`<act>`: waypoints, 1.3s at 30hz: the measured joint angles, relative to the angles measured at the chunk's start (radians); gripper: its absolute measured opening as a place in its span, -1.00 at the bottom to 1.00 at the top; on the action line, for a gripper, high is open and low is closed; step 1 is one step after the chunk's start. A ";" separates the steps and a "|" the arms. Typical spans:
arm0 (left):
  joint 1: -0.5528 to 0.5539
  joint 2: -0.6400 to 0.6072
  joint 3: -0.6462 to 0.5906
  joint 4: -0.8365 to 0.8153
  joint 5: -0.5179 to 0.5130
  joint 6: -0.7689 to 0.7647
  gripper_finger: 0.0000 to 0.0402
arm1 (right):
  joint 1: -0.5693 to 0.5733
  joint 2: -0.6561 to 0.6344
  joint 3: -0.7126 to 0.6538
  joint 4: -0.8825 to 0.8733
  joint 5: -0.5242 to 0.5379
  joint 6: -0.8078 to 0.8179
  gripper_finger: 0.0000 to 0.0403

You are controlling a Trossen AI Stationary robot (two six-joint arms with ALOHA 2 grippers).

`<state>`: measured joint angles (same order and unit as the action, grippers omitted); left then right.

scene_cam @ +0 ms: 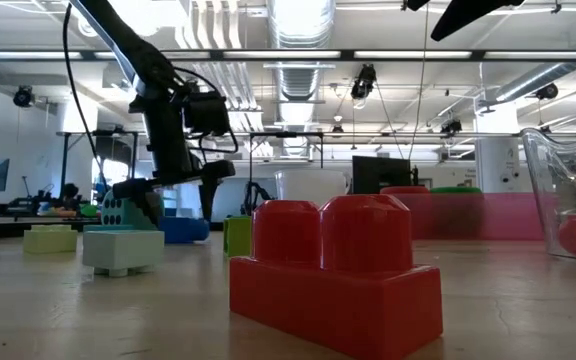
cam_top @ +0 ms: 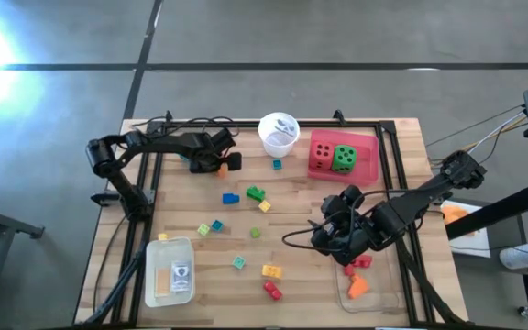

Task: Pick & Place Toys
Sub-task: Put the orange game piece into the transparent bin

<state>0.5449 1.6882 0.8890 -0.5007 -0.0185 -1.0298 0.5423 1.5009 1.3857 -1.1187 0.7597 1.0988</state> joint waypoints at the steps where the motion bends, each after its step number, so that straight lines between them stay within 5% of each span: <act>1: 0.000 0.000 -0.002 0.005 -0.001 0.000 0.76 | 0.000 0.000 0.000 0.000 0.000 0.000 0.81; 6: 0.000 -0.001 -0.011 0.004 -0.016 -0.010 0.62 | 0.001 0.000 0.000 0.002 0.000 -0.002 0.81; 22: -0.003 -0.001 -0.011 -0.001 -0.011 -0.068 -0.33 | 0.000 0.000 -0.001 0.003 0.000 -0.003 0.81; 30: -0.020 -0.001 -0.010 -0.008 0.043 0.026 -0.33 | 0.000 0.001 -0.004 0.002 0.017 -0.001 0.81; 39: -0.051 -0.115 -0.013 0.023 0.247 0.185 -0.33 | -0.046 0.001 -0.004 0.002 0.084 -0.060 0.81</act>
<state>0.4943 1.5735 0.8764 -0.4781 0.2288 -0.8452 0.4964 1.5017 1.3819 -1.1168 0.8440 1.0386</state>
